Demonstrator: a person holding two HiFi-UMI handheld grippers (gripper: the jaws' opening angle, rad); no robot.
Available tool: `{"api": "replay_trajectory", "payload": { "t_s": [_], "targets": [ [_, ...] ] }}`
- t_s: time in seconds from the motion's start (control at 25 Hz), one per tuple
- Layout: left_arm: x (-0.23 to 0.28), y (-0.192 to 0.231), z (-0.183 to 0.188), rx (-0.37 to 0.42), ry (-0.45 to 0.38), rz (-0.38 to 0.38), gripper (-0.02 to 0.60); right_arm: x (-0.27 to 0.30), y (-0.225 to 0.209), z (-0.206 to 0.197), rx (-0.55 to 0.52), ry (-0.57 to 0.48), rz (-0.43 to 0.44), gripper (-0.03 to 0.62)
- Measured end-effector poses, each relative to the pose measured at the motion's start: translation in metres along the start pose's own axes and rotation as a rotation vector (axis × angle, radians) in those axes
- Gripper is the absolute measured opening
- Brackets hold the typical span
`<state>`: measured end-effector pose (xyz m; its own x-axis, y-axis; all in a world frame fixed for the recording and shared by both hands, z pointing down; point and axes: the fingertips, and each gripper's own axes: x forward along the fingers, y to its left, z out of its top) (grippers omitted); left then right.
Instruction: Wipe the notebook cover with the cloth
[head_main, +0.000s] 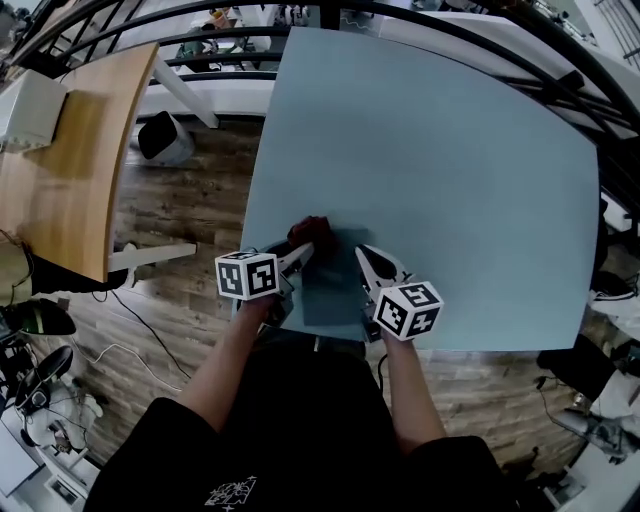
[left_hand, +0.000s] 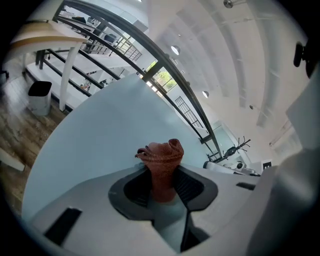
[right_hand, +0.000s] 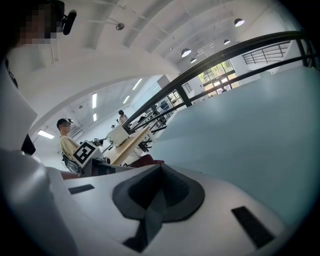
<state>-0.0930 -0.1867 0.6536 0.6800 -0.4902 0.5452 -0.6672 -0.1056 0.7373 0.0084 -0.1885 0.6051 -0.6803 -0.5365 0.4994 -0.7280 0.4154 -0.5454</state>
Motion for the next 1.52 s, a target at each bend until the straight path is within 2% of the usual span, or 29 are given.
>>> {"api": "replay_trajectory", "payload": {
  "t_s": [0.6, 0.96, 1.16, 1.52],
  "targets": [
    [-0.038, 0.026, 0.003, -0.023, -0.068, 0.064, 0.127, 0.003, 0.015, -0.002, -0.027, 0.012, 0.037, 0.005],
    [-0.047, 0.005, 0.014, 0.014, -0.092, 0.014, 0.127, -0.018, 0.001, -0.001, -0.006, -0.015, -0.006, 0.005],
    [-0.033, -0.022, 0.015, 0.043, -0.061, -0.046, 0.127, -0.030, -0.004, -0.001, 0.022, -0.030, -0.031, 0.006],
    [0.014, -0.067, -0.016, 0.089, 0.079, -0.152, 0.127, -0.055, -0.020, -0.011, 0.067, -0.048, -0.063, 0.005]
  ]
}}
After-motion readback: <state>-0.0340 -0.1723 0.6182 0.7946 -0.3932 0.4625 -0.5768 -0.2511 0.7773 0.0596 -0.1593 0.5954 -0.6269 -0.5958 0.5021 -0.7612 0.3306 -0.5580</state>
